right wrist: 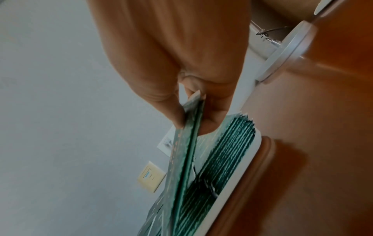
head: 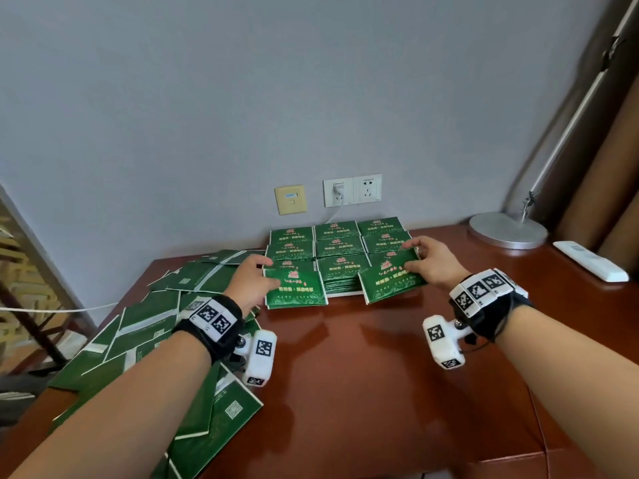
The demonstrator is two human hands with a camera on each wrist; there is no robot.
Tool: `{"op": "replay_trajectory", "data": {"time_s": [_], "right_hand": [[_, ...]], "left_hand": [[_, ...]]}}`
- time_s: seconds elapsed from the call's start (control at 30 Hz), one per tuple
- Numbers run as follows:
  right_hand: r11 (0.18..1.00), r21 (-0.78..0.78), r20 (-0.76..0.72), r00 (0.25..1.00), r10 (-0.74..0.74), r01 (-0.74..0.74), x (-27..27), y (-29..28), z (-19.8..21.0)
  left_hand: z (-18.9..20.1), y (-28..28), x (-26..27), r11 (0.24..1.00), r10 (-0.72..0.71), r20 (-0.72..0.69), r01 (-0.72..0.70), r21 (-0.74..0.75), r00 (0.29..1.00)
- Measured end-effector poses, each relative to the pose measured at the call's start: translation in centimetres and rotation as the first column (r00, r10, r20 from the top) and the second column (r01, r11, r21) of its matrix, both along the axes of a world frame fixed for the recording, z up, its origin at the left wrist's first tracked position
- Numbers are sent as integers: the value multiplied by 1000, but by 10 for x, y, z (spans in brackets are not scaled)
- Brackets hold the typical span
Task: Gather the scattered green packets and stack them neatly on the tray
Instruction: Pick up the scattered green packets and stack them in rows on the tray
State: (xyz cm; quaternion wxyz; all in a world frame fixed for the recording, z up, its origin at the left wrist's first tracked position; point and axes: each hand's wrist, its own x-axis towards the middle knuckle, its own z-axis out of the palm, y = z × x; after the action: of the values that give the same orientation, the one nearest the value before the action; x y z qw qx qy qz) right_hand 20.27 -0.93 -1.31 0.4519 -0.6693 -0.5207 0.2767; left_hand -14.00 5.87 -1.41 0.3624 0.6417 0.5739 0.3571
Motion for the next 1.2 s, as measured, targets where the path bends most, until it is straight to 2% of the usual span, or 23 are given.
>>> {"op": "replay_trajectory", "data": {"time_s": [0.1, 0.27, 0.43, 0.63, 0.77, 0.93, 1.2], "right_hand": [[998, 17, 20, 998, -64, 64, 14, 20, 2], [991, -14, 64, 989, -131, 132, 43, 55, -8], [983, -39, 113, 978, -174, 179, 52, 70, -15], [982, -65, 317, 937, -149, 178, 44, 66, -11], [983, -63, 418, 899, -130, 171, 43, 67, -9], [983, -64, 480, 869, -121, 172, 44, 67, -14], [977, -68, 511, 848, -138, 200, 40, 66, -16]], "left_hand": [[8, 24, -5, 998, 55, 75, -52, -33, 996], [9, 54, -5, 991, 111, 115, -102, -85, 987], [4, 73, 1, 989, 136, 56, -133, -60, 989], [-6, 82, 5, 997, 76, -41, -77, -19, 996], [-8, 86, 7, 998, 52, -182, -46, 37, 982], [-9, 88, 9, 997, 42, -307, -18, 80, 951], [-10, 85, 6, 991, 49, -370, 1, 133, 928]]}}
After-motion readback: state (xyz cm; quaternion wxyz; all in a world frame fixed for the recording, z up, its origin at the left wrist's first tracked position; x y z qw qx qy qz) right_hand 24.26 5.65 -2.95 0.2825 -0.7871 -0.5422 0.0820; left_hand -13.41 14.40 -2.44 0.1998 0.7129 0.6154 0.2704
